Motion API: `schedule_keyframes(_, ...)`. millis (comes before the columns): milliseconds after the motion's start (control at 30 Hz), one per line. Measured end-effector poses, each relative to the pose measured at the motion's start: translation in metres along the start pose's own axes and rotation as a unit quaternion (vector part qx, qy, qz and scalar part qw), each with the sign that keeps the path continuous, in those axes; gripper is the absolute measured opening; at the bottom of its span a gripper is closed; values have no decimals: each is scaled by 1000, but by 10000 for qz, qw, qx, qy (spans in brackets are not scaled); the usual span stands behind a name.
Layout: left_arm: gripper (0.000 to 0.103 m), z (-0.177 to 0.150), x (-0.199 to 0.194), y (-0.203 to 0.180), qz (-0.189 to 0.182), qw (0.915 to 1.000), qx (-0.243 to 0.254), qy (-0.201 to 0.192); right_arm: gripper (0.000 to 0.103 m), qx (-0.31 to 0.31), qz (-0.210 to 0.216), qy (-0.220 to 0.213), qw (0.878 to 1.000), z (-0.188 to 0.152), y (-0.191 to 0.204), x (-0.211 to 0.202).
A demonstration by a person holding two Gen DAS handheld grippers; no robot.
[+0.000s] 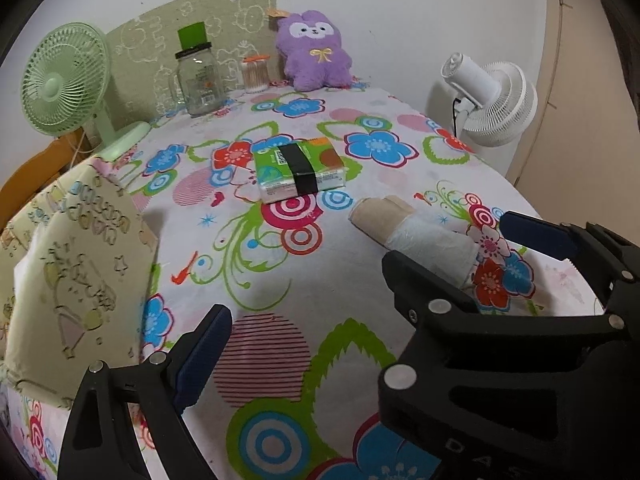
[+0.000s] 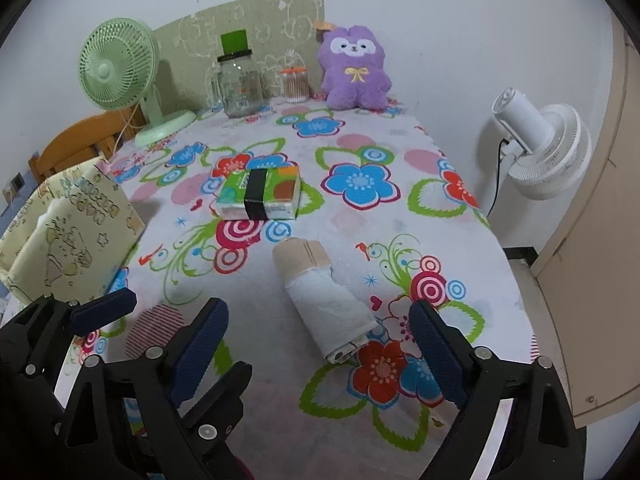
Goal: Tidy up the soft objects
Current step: 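Withdraw both tools from the box and reach toward the white rolled cloth, then grasp the white rolled cloth with the right tool and lift it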
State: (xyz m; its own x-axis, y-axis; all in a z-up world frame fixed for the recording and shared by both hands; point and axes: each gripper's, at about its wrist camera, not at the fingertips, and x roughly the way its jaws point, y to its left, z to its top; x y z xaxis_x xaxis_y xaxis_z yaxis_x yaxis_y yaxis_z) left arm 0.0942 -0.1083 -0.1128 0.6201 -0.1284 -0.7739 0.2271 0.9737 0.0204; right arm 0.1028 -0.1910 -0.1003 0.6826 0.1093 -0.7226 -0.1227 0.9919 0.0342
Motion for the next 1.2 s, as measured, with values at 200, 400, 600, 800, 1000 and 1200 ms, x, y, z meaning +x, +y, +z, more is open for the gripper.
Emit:
schedule_keyframes(200, 95, 1, 11, 1, -125, 9998, -33, 182, 81, -50, 89, 121, 9999, 2, -2, 13)
schedule_keyframes(400, 95, 0, 17, 0, -79, 9996, -21, 275, 70, -136, 127, 251, 9995, 1, 0, 22)
schedule_keyframes(600, 96, 0, 18, 0, -51, 9997, 7, 248, 51, -104, 182, 360, 9991, 1, -2, 26)
schedule_keyframes(800, 96, -1, 17, -1, 24, 9996, 67, 260, 37, -115, 223, 402, 9989, 0, -2, 25)
schedule_keyframes(1000, 95, 1, 11, -3, 81, 9997, 127, 206, 30, -128, 178, 339, 9992, -1, -4, 18)
schedule_keyframes(1200, 95, 7, 0, -6, 104, 9998, 149, 49, 30, -145, 131, 154, 9997, 5, -5, 4)
